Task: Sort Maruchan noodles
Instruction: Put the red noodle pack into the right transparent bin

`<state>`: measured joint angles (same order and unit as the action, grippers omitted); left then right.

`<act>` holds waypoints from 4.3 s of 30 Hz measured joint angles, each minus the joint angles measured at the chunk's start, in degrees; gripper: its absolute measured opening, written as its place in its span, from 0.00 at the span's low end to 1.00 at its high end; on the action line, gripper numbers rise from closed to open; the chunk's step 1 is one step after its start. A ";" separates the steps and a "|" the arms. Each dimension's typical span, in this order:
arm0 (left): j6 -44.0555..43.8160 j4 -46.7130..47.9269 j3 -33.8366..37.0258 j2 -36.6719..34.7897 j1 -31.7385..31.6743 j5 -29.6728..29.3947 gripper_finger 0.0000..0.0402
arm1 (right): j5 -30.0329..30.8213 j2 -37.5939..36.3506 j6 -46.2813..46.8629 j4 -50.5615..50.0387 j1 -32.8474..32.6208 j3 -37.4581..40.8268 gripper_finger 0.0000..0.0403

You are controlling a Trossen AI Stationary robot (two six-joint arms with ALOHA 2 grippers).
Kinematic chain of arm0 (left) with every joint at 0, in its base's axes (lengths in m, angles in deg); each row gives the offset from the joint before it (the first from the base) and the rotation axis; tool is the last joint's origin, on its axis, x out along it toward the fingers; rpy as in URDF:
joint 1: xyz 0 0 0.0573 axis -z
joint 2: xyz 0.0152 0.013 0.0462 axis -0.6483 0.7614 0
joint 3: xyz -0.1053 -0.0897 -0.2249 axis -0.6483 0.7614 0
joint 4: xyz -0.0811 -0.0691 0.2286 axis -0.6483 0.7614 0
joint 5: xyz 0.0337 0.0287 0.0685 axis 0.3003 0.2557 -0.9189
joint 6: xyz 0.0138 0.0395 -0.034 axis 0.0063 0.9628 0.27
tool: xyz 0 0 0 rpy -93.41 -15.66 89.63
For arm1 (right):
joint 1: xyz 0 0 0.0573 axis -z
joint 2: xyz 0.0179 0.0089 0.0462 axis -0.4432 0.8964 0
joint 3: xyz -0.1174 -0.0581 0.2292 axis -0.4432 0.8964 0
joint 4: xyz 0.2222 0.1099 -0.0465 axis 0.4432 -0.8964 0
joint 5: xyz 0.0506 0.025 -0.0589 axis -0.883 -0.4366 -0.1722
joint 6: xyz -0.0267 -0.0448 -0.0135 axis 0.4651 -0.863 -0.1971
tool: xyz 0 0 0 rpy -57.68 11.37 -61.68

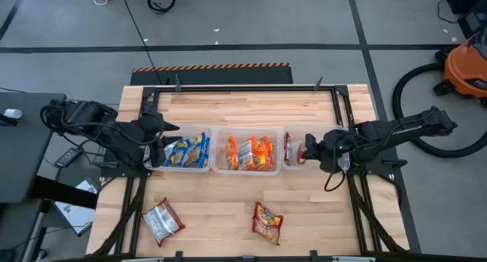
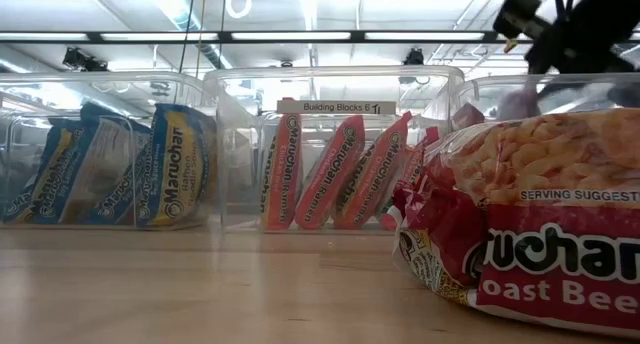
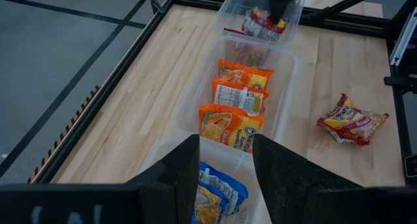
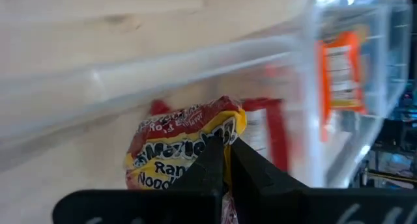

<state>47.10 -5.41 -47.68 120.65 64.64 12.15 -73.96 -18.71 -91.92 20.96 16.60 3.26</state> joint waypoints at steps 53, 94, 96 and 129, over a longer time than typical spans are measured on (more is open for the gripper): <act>0.01 0.01 0.00 0.00 0.01 0.00 0.37 | -5.60 4.68 -5.02 8.97 11.47 7.52 0.08; 0.00 0.02 0.00 -0.01 0.01 0.00 0.37 | -10.56 8.26 18.81 -15.38 13.52 -5.02 0.33; 0.02 0.00 0.00 0.01 0.00 0.00 0.37 | -11.91 10.31 19.14 -18.20 13.98 -5.03 0.32; 0.00 0.02 0.00 -0.01 0.00 0.00 0.37 | -4.49 29.49 2.04 -6.14 15.69 -5.01 0.02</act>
<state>47.10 -5.39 -47.68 120.64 64.64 12.15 -78.45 10.78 -89.89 14.82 32.29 -1.75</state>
